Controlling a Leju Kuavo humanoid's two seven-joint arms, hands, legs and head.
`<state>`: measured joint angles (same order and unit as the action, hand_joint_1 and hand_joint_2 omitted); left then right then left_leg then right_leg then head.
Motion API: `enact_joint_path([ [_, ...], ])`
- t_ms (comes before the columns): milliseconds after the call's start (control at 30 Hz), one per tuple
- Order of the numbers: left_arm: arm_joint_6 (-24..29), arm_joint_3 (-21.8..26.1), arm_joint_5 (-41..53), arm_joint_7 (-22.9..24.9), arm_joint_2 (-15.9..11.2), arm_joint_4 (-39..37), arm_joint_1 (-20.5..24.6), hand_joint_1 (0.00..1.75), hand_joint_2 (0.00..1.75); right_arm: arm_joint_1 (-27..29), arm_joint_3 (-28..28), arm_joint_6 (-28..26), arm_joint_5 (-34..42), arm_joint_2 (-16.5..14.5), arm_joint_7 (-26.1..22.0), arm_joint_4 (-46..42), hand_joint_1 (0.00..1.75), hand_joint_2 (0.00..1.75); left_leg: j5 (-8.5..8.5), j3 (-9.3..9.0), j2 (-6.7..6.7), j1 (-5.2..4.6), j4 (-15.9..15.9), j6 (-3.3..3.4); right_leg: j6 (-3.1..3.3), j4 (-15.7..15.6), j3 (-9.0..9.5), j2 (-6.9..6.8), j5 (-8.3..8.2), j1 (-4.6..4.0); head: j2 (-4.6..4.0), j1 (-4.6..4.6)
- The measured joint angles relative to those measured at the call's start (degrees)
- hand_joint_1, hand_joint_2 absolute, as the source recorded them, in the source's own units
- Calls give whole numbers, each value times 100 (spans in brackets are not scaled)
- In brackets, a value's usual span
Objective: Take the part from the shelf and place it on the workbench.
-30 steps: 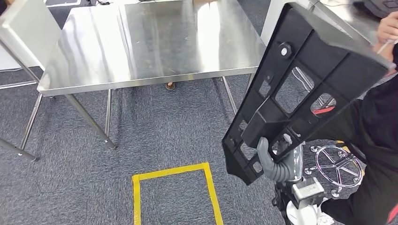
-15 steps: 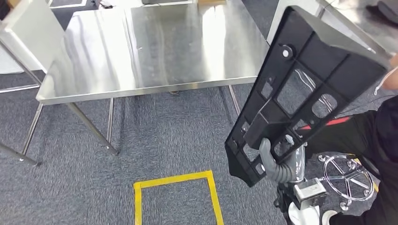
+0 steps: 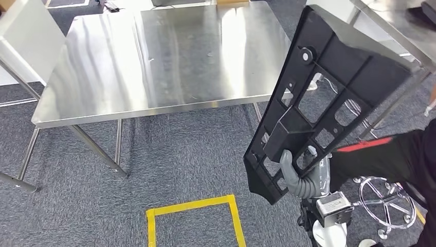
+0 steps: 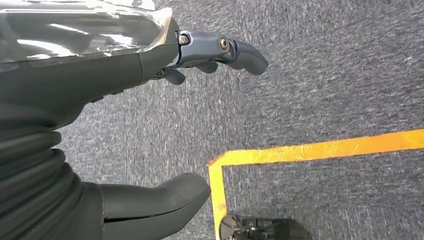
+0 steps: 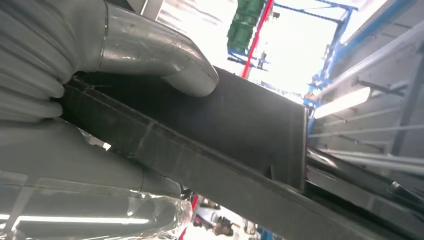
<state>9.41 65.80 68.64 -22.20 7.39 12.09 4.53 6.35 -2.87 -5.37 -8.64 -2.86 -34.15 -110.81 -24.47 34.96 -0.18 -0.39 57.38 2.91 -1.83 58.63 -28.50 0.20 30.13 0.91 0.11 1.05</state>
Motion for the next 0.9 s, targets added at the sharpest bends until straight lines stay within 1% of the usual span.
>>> enact_joint_path([
  [33,-1,-2,0,-1,5,1,3,0,175,-19,2,4,-7,-3,-2,1,175,175,-10,-76,-5,13,-38,33,-8,180,-92,-4,28,-4,0,2],
  [67,-5,-4,1,-2,11,2,9,0,175,-38,4,7,-11,-7,-3,2,175,175,-25,-141,-10,28,-68,57,-5,477,-274,-7,91,3,0,7],
  [133,-14,-9,11,-3,22,4,21,0,175,-56,13,12,-15,-13,-3,3,175,175,-90,-212,-21,31,-77,85,29,1183,-765,-7,303,5,0,17],
  [167,-19,-15,21,-2,33,3,20,0,175,-55,21,14,-20,-14,-1,4,175,175,-129,-251,-28,33,-77,82,26,1405,-975,-8,398,10,0,20],
  [200,-19,-21,30,-2,46,3,18,0,175,-52,29,17,-27,-15,3,4,175,175,-175,-304,-37,39,-77,69,-2,1442,-1091,-8,411,16,0,21],
  [233,-20,-27,36,-2,59,2,17,0,175,-51,35,20,-34,-15,7,4,175,175,-223,-370,-46,48,-76,49,-53,1289,-1105,-10,312,28,0,22],
  [267,-22,-35,40,-4,70,2,16,0,175,-52,42,22,-41,-16,11,3,175,175,-277,-444,-54,62,-76,22,-123,967,-1030,-12,105,50,0,24],
  [300,-26,-42,41,-7,76,3,16,0,175,-52,49,23,-45,-17,15,4,175,175,-335,-503,-62,64,-70,-15,-199,573,-920,-20,-154,77,0,27],
  [333,-29,-49,43,-10,78,3,16,0,175,-54,59,24,-50,-20,17,4,175,175,-401,-562,-68,61,-56,-50,-213,258,-827,-45,-332,91,0,32],
  [367,-32,-54,44,-16,76,4,19,0,175,-53,68,24,-56,-25,22,4,175,175,-466,-588,-67,49,-47,-89,-194,51,-745,-68,-462,96,0,32],
  [400,-33,-56,45,-20,74,4,22,0,175,-48,78,25,-63,-30,26,3,175,175,-513,-618,-61,37,-21,-127,-137,-33,-707,-82,-513,100,0,30],
  [433,-33,-58,46,-25,73,5,25,0,175,-44,88,25,-72,-34,30,1,175,175,-551,-650,-52,38,-3,-153,-54,-27,-676,-85,-500,95,0,25],
  [467,-34,-59,48,-28,71,7,29,0,175,-35,95,26,-87,-42,33,-4,175,175,-570,-649,-39,50,27,-179,-9,-24,-629,-66,-518,101,0,16],
  [500,-34,-60,51,-29,67,8,32,0,175,-30,102,26,-101,-49,32,-9,175,175,-576,-629,-27,69,130,-200,32,-25,-595,-51,-508,109,0,13],
  [533,-34,-61,55,-29,66,10,35,0,175,-29,106,26,-114,-59,32,-15,175,175,-609,-523,-17,85,322,-223,69,-26,-553,-43,-486,106,0,8],
  [567,-35,-62,63,-29,67,11,38,0,175,-27,108,26,-126,-72,31,-22,175,175,-684,-337,-8,97,634,-252,103,-29,-517,-39,-457,101,0,4],
  [633,-36,-65,74,-26,74,11,38,0,175,-22,111,26,-132,-91,31,-27,175,175,-981,177,0,103,1390,-298,158,-30,-462,-34,-385,78,0,-2],
  [667,-37,-66,78,-24,77,11,35,0,175,-18,112,26,-133,-97,31,-27,175,175,-1114,401,1,103,1645,-305,169,-30,-429,-28,-348,65,0,-3],
  [700,-37,-66,78,-21,78,11,33,0,175,-14,113,26,-133,-100,31,-27,175,175,-1151,540,1,101,1724,-291,173,-30,-385,-21,-307,50,0,-3],
  [733,-37,-66,78,-20,78,11,32,0,175,-12,115,26,-133,-103,31,-27,175,175,-1055,575,0,96,1607,-259,174,-30,-329,-14,-264,34,0,-3],
  [767,-37,-66,78,-18,78,11,32,0,175,-13,116,26,-133,-107,31,-28,175,175,-839,517,0,83,1319,-209,173,-33,-265,-9,-219,18,0,-2],
  [800,-37,-66,78,-17,73,11,33,0,175,-13,118,26,-133,-112,31,-28,175,175,-540,402,4,57,932,-131,171,-39,-219,-6,-171,9,0,-1],
  [833,-38,-67,79,-14,62,13,32,0,175,-14,120,26,-134,-120,31,-28,175,175,-329,296,-4,15,609,-47,155,-45,-163,0,-125,-12,0,5],
  [867,-39,-68,81,-10,54,15,32,0,175,-17,122,30,-142,-128,29,-29,175,175,-208,208,-20,-29,364,26,132,-58,-136,5,-81,-17,0,7],
  [900,-41,-69,83,-4,47,17,31,0,175,-15,123,35,-154,-140,29,-31,175,175,-170,154,-34,-66,216,84,98,-64,-88,14,-65,-23,0,7],
])
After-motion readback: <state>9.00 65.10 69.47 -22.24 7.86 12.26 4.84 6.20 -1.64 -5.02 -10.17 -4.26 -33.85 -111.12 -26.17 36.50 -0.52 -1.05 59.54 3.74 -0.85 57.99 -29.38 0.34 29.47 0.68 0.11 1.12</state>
